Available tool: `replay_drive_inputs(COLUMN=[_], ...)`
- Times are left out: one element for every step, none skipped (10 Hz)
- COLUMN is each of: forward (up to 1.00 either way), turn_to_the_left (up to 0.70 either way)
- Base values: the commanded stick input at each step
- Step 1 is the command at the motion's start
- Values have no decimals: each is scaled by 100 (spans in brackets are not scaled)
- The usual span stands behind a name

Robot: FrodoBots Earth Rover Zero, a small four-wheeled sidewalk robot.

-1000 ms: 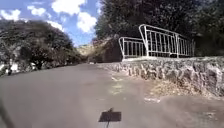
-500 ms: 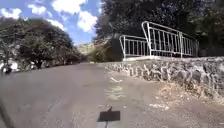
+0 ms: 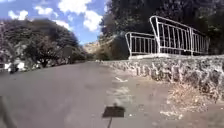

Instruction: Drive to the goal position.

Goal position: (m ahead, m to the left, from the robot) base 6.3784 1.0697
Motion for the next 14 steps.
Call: replay_drive_inputs(forward=[50, 50, 50, 50, 50, 50, 50, 50, 50, 50, 50, 50, 50, 50], turn_to_the_left=[0, 0, 0, 0, 0, 0, 0, 0, 0, 0, 0, 0, 0, 0])
